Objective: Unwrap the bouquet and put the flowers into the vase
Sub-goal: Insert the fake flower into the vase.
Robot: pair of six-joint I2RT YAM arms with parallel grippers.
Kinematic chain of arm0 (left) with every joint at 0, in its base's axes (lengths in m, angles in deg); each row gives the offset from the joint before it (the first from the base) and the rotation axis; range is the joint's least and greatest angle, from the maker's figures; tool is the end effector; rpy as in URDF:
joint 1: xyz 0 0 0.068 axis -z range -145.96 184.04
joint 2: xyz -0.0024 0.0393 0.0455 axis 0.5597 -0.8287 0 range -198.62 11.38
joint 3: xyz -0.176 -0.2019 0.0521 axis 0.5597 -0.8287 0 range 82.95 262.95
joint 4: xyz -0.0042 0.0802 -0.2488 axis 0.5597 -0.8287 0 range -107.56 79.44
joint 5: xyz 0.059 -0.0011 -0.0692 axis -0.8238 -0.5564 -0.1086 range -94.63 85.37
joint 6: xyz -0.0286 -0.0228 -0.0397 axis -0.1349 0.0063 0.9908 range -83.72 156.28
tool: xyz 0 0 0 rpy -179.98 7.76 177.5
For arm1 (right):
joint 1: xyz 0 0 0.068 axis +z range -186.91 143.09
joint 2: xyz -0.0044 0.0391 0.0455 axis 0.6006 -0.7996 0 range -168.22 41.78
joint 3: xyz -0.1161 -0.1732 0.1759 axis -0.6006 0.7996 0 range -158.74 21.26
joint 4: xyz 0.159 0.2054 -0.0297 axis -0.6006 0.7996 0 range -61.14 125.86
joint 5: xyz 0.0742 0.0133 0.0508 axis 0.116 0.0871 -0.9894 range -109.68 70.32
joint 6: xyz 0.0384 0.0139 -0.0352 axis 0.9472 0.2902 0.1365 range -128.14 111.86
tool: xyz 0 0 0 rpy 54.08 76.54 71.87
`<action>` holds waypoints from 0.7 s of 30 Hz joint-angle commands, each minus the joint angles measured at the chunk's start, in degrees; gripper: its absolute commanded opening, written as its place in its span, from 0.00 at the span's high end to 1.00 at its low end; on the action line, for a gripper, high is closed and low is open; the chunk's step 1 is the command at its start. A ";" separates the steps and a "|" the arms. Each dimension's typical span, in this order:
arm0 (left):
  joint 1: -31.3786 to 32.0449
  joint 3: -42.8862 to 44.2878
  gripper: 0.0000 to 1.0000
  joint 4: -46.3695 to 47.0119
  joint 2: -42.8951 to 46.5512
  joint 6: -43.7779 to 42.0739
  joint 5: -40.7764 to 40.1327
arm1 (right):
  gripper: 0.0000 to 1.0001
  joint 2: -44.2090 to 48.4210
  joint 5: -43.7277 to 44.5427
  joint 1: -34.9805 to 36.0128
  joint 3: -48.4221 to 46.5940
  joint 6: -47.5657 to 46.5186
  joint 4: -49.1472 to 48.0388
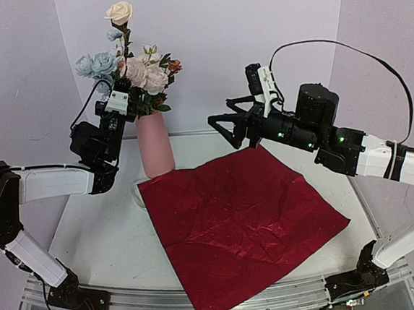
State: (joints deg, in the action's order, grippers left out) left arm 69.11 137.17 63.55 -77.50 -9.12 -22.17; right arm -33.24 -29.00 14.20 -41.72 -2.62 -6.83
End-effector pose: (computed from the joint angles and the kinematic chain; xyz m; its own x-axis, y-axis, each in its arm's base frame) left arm 0.2795 -0.1831 0.3562 0.6197 0.3945 -0.6785 -0.1194 0.9018 0.4153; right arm 0.1862 0.2401 0.4199 0.1678 0.3593 -0.9180 -0.8814 0.4717 0.0235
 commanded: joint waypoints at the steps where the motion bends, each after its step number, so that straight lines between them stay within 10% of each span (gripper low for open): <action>1: -0.26 -1.07 1.00 2.00 -0.68 3.99 1.67 | 0.08 0.75 0.80 0.22 -1.36 -1.03 -2.56; 21: -1.14 3.03 1.00 -10.63 -2.73 16.76 1.60 | 0.08 2.15 1.42 0.22 -0.09 -1.56 -2.45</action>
State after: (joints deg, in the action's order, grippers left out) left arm 68.35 136.71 57.92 -79.53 4.63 -20.25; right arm -33.22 -28.34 14.20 -41.72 -3.06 -6.67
